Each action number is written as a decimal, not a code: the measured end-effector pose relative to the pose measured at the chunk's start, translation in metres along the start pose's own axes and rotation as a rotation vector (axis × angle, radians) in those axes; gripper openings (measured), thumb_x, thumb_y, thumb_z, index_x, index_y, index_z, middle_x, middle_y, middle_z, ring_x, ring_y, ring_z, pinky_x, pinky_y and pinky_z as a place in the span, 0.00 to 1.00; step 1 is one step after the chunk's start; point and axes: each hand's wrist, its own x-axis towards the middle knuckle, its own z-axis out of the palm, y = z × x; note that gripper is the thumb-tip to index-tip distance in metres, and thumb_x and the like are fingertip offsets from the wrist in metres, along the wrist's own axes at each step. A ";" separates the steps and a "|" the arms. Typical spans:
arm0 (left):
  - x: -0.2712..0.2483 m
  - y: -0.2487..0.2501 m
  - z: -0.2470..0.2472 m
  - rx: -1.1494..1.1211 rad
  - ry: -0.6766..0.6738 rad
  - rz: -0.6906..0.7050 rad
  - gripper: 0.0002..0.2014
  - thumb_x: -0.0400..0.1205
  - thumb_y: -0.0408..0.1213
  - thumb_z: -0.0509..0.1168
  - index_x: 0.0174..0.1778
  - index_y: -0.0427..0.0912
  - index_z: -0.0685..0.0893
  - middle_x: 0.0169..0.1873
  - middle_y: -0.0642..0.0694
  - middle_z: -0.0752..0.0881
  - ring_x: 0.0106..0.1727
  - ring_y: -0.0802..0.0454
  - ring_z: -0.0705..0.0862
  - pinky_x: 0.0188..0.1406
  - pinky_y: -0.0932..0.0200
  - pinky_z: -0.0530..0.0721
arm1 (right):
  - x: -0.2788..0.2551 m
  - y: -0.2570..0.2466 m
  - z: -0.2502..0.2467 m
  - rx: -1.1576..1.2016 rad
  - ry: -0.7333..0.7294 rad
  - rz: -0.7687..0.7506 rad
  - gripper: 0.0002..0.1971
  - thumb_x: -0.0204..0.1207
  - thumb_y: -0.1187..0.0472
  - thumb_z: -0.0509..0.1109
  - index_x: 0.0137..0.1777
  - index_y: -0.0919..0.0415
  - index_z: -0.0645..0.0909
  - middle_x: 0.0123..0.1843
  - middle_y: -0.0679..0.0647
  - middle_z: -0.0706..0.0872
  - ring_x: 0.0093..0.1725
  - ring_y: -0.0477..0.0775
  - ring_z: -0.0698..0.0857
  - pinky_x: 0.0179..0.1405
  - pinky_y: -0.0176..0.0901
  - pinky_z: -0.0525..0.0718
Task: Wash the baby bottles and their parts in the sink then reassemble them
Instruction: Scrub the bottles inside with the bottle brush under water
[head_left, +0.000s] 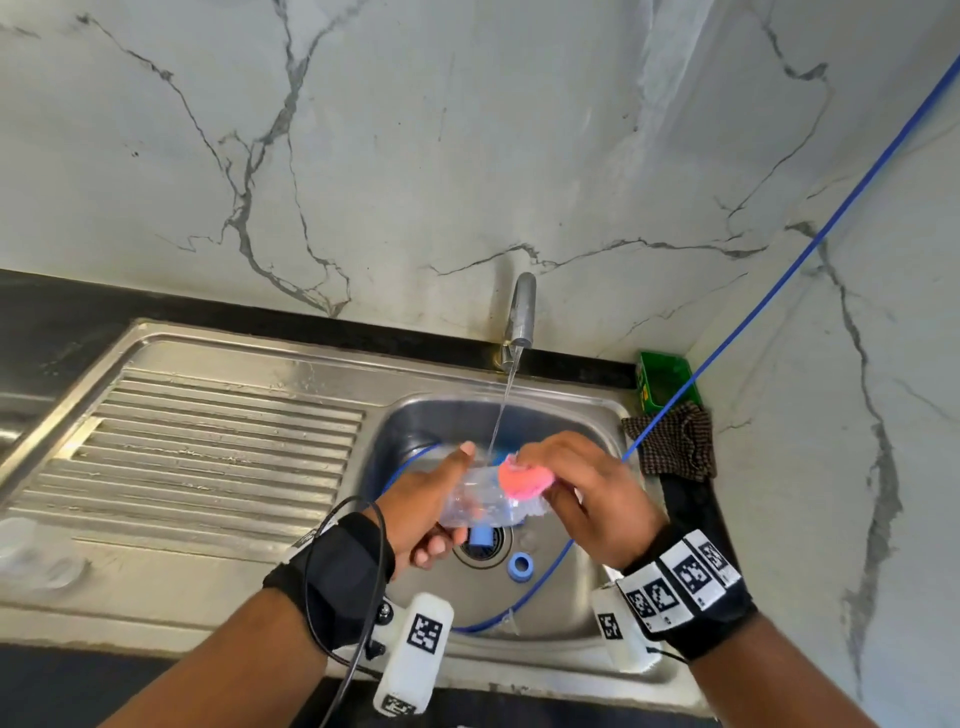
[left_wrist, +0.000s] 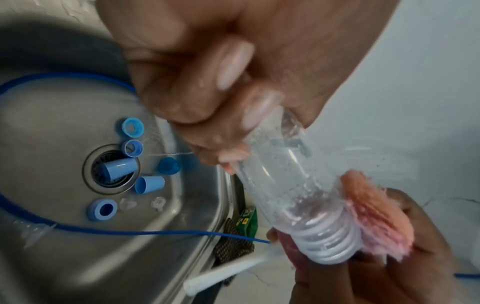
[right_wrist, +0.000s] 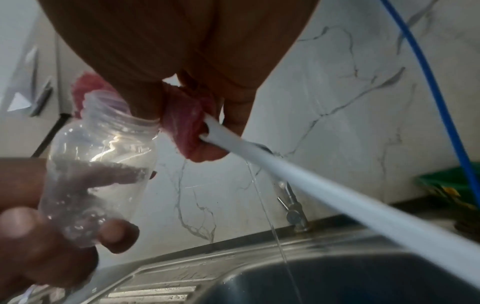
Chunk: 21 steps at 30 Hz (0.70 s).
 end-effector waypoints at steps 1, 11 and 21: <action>0.000 -0.002 0.000 -0.003 0.005 -0.032 0.34 0.82 0.71 0.55 0.48 0.39 0.84 0.25 0.43 0.78 0.16 0.55 0.65 0.17 0.68 0.58 | -0.001 0.001 0.001 -0.005 -0.013 -0.034 0.27 0.77 0.72 0.68 0.67 0.42 0.78 0.58 0.51 0.84 0.56 0.50 0.85 0.58 0.38 0.82; 0.005 -0.006 -0.015 -0.109 0.220 0.054 0.35 0.85 0.67 0.54 0.51 0.33 0.85 0.23 0.45 0.76 0.17 0.54 0.66 0.17 0.68 0.60 | -0.009 0.011 0.000 0.073 0.133 0.334 0.20 0.85 0.53 0.67 0.75 0.41 0.73 0.66 0.39 0.85 0.66 0.39 0.83 0.65 0.30 0.78; 0.004 -0.002 -0.016 -0.133 0.266 0.112 0.31 0.87 0.63 0.52 0.45 0.35 0.84 0.21 0.44 0.75 0.15 0.53 0.67 0.15 0.68 0.61 | 0.001 -0.012 0.012 0.066 -0.047 0.085 0.16 0.80 0.69 0.69 0.65 0.54 0.84 0.62 0.46 0.81 0.60 0.44 0.83 0.61 0.37 0.81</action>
